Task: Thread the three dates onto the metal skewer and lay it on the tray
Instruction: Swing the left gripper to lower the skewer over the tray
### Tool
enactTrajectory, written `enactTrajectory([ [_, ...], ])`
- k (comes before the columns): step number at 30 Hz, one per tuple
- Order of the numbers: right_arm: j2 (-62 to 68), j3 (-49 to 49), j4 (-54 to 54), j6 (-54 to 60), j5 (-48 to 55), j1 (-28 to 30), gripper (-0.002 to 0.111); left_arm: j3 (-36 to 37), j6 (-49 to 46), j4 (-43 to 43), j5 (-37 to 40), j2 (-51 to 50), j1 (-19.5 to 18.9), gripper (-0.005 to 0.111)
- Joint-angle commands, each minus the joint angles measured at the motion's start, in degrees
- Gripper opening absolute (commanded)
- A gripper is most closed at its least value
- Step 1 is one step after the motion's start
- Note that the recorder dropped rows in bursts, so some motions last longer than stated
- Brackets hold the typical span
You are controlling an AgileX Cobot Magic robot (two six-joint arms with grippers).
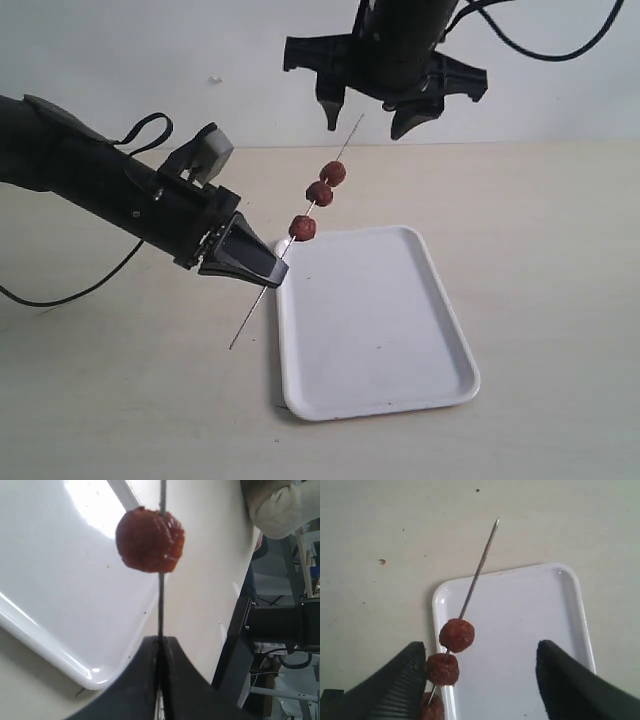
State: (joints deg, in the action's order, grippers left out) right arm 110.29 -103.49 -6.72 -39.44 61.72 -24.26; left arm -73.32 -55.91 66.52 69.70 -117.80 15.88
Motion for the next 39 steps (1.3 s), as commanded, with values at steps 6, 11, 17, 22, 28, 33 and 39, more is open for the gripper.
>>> enactTrajectory([
  [6,-9.84,-0.31,-13.50,-1.26,8.25,0.09,0.036,-0.28,1.36,1.35,0.26,0.42,0.10,0.000],
  [11,-18.33,3.13,-17.99,-4.73,8.25,0.45,0.018,-0.16,5.44,-0.43,0.26,0.42,0.10,0.000],
  [17,-31.28,13.24,-21.18,-4.35,8.25,2.78,0.011,-0.16,10.29,-1.01,0.26,0.42,0.10,0.000],
  [22,-41.96,25.06,-22.30,-1.76,8.25,4.09,0.011,-0.16,14.44,-0.44,0.26,0.42,0.10,0.000],
  [28,-50.66,30.45,-22.51,-0.57,8.25,4.09,0.011,-0.16,16.95,2.16,0.26,0.42,0.10,0.000],
  [33,-53.85,30.45,-29.55,3.23,8.25,4.09,0.011,-0.16,17.22,8.37,0.26,0.42,0.10,0.000],
  [39,-63.49,30.55,-29.05,7.78,8.25,4.09,0.011,-0.16,16.79,9.60,0.26,1.59,4.56,0.000],
])
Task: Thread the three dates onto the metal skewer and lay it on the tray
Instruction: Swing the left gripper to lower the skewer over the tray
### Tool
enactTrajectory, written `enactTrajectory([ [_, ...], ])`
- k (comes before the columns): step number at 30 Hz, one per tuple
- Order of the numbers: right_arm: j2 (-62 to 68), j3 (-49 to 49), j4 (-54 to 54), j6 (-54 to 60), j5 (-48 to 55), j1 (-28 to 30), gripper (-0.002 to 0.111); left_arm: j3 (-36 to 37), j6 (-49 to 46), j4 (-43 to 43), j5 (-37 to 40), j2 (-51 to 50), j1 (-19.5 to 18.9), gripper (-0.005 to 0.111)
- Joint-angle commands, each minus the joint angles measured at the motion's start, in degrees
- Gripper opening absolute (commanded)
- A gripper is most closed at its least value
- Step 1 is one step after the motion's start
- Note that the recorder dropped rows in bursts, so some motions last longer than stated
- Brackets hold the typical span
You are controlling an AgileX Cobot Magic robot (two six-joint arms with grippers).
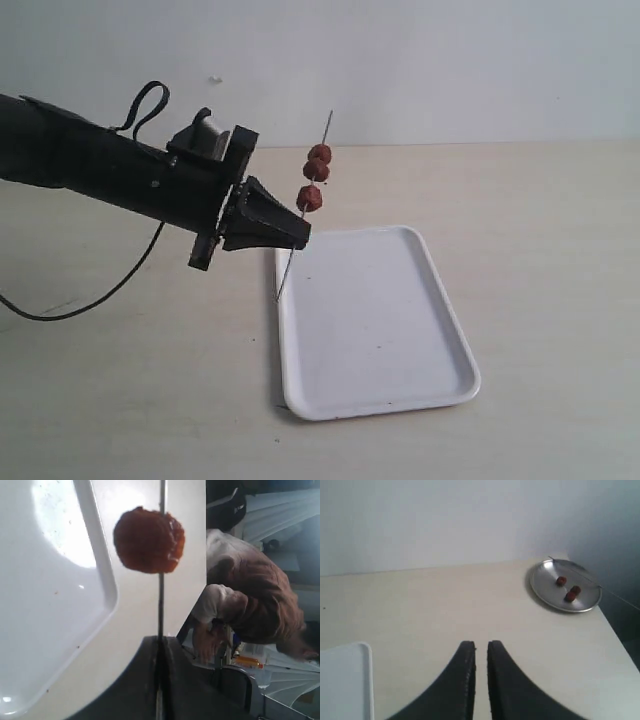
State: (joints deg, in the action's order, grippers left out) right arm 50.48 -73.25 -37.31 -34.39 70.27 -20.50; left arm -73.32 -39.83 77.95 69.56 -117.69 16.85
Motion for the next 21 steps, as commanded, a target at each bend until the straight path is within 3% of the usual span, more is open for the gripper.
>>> enactTrajectory([
  [1,-4.56,0.31,3.87,4.99,-0.31,0.33,0.011,-0.16,2.99,-4.04,-2.50,1.90,5.58,0.000],
  [4,-4.92,0.31,4.62,6.21,-0.31,0.33,0.011,-0.16,12.25,-11.05,-10.47,3.72,11.22,0.000],
  [8,-4.92,0.31,4.39,8.85,-0.31,0.33,0.011,-0.16,26.41,-18.71,-26.35,6.58,15.24,0.000],
  [10,-4.92,0.31,4.39,9.48,-0.31,0.33,0.011,-0.16,32.76,-21.48,-30.52,6.57,17.52,0.000],
  [16,-4.92,0.31,4.39,9.47,-0.31,0.33,0.011,-0.16,45.82,-31.60,-37.55,5.46,23.26,0.000],
  [21,-4.92,0.31,4.39,9.47,-0.31,0.22,0.011,-0.16,52.43,-37.09,-36.14,3.44,25.38,0.000],
])
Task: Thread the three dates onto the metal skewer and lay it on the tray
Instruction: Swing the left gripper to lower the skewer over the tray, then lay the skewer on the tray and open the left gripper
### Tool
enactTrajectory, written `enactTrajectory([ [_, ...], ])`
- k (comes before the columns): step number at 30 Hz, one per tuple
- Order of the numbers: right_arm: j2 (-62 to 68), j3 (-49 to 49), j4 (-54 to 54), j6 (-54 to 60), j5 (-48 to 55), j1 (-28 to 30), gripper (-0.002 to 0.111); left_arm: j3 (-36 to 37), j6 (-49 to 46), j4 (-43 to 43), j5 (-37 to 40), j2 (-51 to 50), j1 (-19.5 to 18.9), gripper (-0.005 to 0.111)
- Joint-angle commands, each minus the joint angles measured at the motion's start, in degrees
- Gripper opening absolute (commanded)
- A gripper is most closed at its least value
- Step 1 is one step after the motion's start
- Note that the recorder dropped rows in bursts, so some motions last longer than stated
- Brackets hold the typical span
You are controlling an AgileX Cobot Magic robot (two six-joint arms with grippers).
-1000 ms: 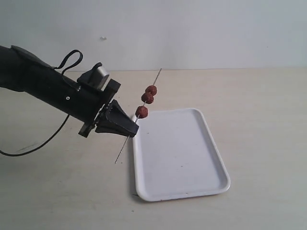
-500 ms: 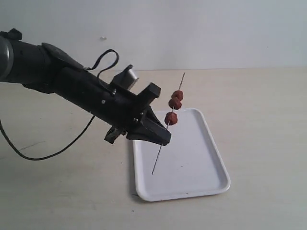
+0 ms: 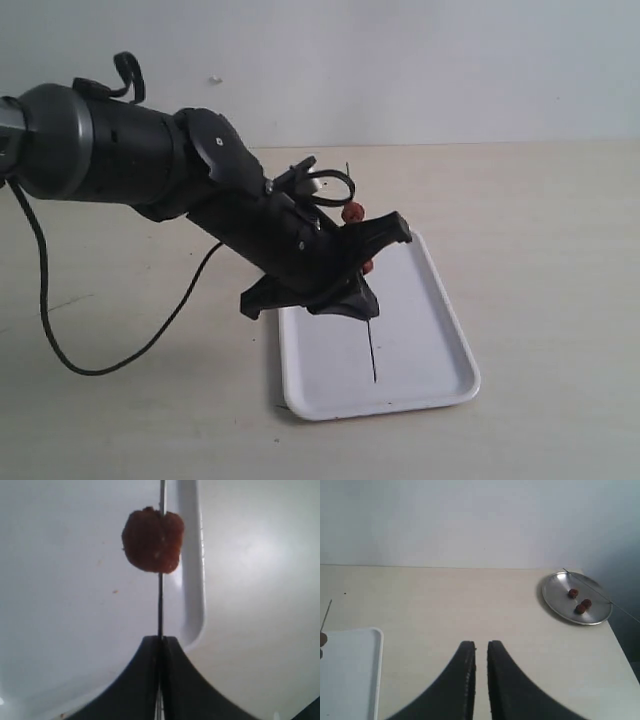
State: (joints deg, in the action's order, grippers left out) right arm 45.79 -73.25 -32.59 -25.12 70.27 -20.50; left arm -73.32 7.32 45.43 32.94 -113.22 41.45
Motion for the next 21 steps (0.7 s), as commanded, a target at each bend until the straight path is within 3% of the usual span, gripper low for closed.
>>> enactTrajectory([
  [1,-0.23,0.31,-0.33,0.08,-0.31,0.22,0.011,-0.16,6.91,-6.13,0.70,-1.23,0.90,0.000],
  [6,-0.23,0.31,-0.33,0.09,-0.31,0.22,0.011,-0.16,10.76,-8.67,-0.06,-2.01,0.94,0.000],
  [21,-0.23,0.31,-0.33,0.09,-0.31,0.22,0.011,-0.16,10.87,-9.90,-0.61,-4.61,1.82,0.000],
])
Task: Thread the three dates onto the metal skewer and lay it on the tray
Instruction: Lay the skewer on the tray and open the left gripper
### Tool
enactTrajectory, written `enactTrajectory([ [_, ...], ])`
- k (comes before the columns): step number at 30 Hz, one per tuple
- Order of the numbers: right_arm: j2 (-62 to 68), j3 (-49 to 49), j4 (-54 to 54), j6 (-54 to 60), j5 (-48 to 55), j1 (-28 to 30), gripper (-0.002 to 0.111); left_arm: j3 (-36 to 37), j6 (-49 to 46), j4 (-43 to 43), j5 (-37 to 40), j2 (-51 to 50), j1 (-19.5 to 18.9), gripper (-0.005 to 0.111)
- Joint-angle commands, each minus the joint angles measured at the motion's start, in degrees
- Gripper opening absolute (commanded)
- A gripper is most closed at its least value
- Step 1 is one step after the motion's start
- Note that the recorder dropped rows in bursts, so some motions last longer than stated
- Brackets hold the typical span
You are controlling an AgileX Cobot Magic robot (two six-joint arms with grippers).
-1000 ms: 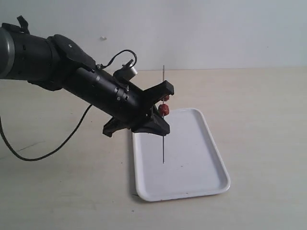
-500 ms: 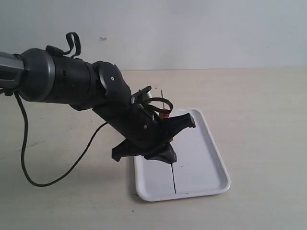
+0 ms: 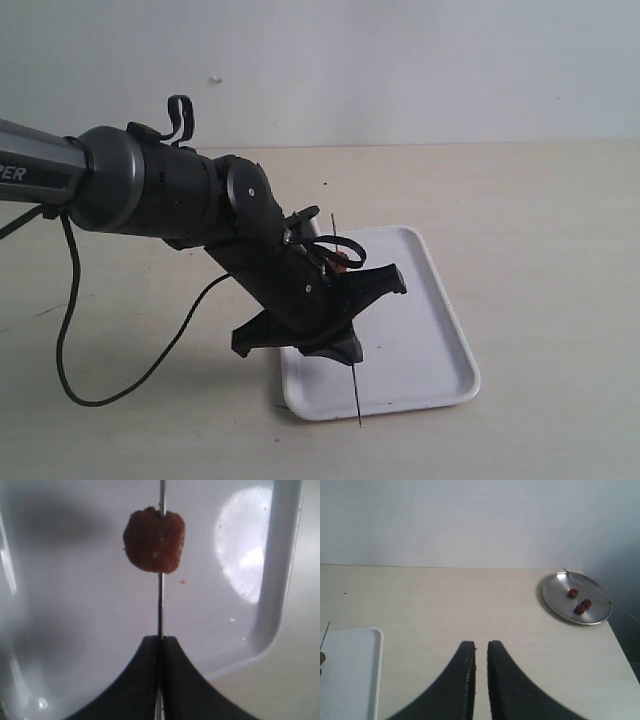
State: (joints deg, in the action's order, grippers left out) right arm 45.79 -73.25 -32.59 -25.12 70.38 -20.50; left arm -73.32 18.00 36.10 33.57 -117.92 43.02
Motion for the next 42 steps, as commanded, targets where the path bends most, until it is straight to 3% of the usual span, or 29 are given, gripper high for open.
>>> enactTrajectory([
  [1,-0.23,0.31,-0.33,0.09,-0.42,0.22,0.011,-0.16,0.19,-0.57,-1.24,-0.05,0.25,0.000],
  [14,-0.23,0.31,-0.33,0.53,-0.42,0.22,0.011,-0.16,-1.26,0.27,-0.90,-1.16,0.34,0.001],
  [16,-0.23,0.31,-0.33,0.53,-0.42,0.22,0.011,-0.16,-1.26,0.27,-1.02,-1.16,0.34,0.006],
  [24,-0.23,0.31,-0.33,0.53,-0.42,0.22,0.011,-0.16,-1.26,0.27,-1.95,-1.16,0.34,0.047],
  [36,-0.23,0.31,-0.33,0.53,-0.42,0.22,0.011,-0.16,-1.26,0.27,-1.85,-1.16,0.23,0.050],
  [39,-0.23,0.31,-0.33,0.53,-0.42,0.22,0.011,-0.16,-1.26,0.38,-1.73,-1.16,0.23,0.067],
  [42,-0.23,0.31,-0.33,0.52,-0.42,0.22,0.011,-0.16,-1.26,0.92,-1.49,-1.16,-0.30,0.067],
])
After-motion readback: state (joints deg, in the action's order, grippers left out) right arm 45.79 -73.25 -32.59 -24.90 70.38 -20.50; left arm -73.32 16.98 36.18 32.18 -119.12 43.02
